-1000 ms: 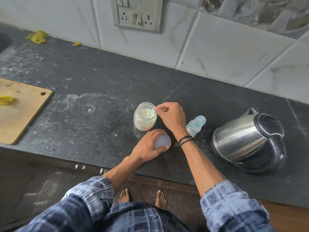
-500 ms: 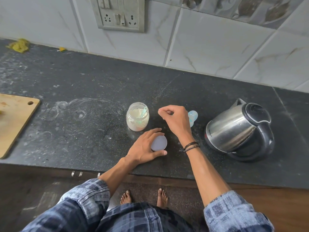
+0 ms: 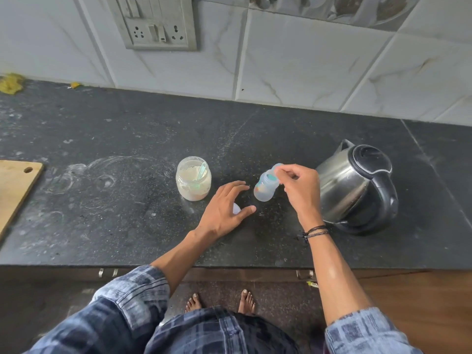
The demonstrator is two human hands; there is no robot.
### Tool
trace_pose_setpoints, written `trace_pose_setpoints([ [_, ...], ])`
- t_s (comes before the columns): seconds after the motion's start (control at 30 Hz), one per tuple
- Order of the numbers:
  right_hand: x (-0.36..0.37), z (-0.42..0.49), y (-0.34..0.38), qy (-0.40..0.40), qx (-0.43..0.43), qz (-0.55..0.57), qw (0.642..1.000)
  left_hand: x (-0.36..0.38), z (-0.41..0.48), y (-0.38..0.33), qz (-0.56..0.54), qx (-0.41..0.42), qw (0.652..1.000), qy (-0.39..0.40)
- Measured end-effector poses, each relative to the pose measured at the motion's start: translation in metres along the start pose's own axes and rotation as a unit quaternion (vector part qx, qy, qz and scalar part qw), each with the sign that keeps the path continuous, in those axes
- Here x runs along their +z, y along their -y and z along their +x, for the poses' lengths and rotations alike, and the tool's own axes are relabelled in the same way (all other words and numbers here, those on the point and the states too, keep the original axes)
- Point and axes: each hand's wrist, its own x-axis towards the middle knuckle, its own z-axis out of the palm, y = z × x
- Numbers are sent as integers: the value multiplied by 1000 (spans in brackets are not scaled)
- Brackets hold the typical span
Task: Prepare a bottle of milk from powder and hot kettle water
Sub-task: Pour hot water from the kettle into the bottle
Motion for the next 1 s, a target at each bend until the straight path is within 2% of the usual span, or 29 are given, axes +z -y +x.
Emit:
trace_pose_setpoints([
  [0.23, -25, -8, -25, -9, 6, 4, 1000, 17, 23, -24, -30, -38, 999, -18],
  [0.33, -42, -20, -30, -15, -34, -36, 999, 26, 31, -33, -66, -74, 995, -21],
  [0.43, -66, -33, -32, -66, -112, -61, 990, 35, 36, -40, -110, -103, 988, -34],
  [0.5, -84, -38, -35, -130, -190, -92, 969, 43, 39, -44, -127, -120, 983, -50],
  [0.57, -104, -41, -42, -204, -265, -129, 934, 51, 41, -46, -147, -133, 978, -67],
  [0.67, -129, -42, -58, -307, -321, -170, 880, 62, 44, -51, -164, -139, 971, -104],
  [0.73, -139, -42, -70, -347, -310, -191, 864, 64, 46, -53, -169, -147, 967, -122],
  [0.8, -144, -41, -83, -362, -266, -196, 872, 67, 47, -56, -174, -150, 964, -132],
  [0.93, -144, -42, -98, -292, -158, -66, 941, 69, 46, -57, -167, -142, 966, -133],
  [1.0, -139, -44, -95, -266, -96, 16, 959, 67, 48, -56, -149, -130, 973, -121],
])
